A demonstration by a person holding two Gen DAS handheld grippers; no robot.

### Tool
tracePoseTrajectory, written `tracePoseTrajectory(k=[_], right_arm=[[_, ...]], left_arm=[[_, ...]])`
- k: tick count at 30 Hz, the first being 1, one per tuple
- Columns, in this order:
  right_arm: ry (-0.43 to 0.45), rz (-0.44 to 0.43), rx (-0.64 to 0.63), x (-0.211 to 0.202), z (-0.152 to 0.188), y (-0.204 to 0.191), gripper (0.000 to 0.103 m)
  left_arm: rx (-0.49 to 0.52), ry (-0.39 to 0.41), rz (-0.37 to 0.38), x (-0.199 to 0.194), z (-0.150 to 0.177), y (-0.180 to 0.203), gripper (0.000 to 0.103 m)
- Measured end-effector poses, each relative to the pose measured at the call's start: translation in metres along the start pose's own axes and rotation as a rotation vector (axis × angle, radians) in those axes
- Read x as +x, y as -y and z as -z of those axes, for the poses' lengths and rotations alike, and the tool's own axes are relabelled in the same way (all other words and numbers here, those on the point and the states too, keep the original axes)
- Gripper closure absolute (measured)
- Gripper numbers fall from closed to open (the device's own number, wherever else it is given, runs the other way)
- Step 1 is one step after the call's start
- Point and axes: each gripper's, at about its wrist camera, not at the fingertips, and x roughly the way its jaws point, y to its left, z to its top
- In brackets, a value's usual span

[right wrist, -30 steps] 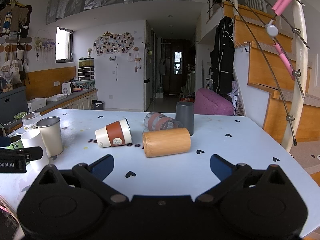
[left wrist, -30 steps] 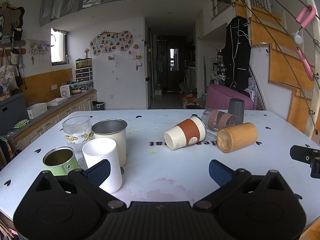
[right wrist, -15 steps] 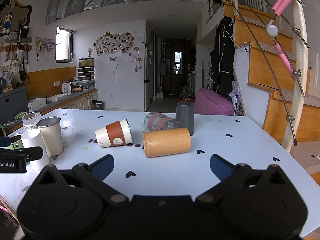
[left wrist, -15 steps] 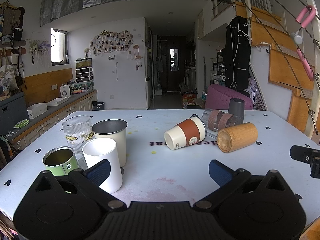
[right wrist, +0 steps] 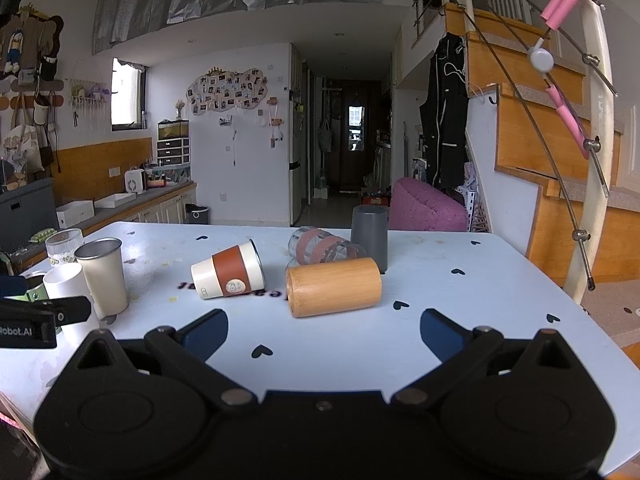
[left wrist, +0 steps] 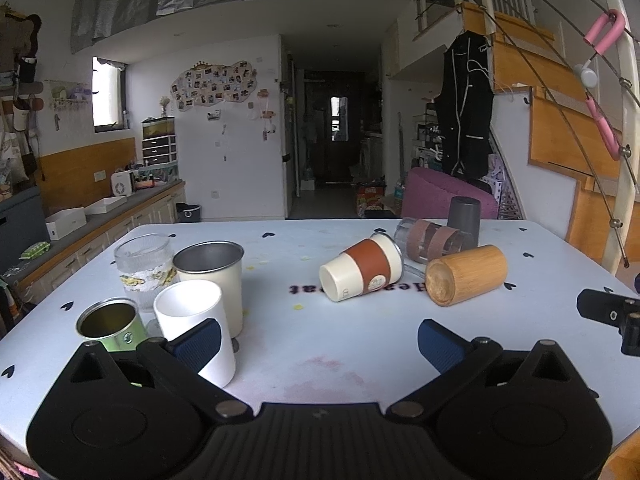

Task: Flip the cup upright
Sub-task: 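Move the left tool toward the tipped white cup with brown sleeve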

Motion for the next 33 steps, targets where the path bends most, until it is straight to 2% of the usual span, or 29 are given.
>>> tracePoseTrajectory(k=[6, 10, 15, 19, 23, 27, 30, 33], right_arm=[[0.014, -0.016, 0.021, -0.002, 0.004, 0.001, 0.000], [0.013, -0.017, 0.036, -0.002, 0.006, 0.005, 0.000], [0.013, -0.015, 0.062, -0.002, 0.010, 0.014, 0.000], [0.014, -0.022, 0.079, -0.002, 0.013, 0.022, 0.000], [0.013, -0.032, 0.088, 0.000, 0.017, 0.026, 0.000], [0.011, -0.040, 0.090, 0.001, 0.022, 0.031, 0.000], [0.008, -0.037, 0.090, 0.002, 0.025, 0.035, 0.000], [0.006, -0.032, 0.096, 0.001, 0.028, 0.040, 0.000]], left_arm=[[0.031, 0.043, 0.013, 0.012, -0.013, 0.007, 0.000], [0.070, 0.047, 0.079, 0.031, -0.024, 0.012, 0.000], [0.166, 0.045, 0.155, 0.059, -0.037, 0.024, 0.000], [0.309, 0.032, 0.158, 0.091, -0.040, 0.043, 0.001], [0.477, -0.012, 0.132, 0.133, -0.040, 0.064, 0.003], [0.554, -0.046, 0.124, 0.170, -0.046, 0.070, 0.007], [0.602, -0.135, 0.130, 0.201, -0.051, 0.074, 0.008], [0.720, -0.231, 0.110, 0.226, -0.045, 0.083, 0.008]])
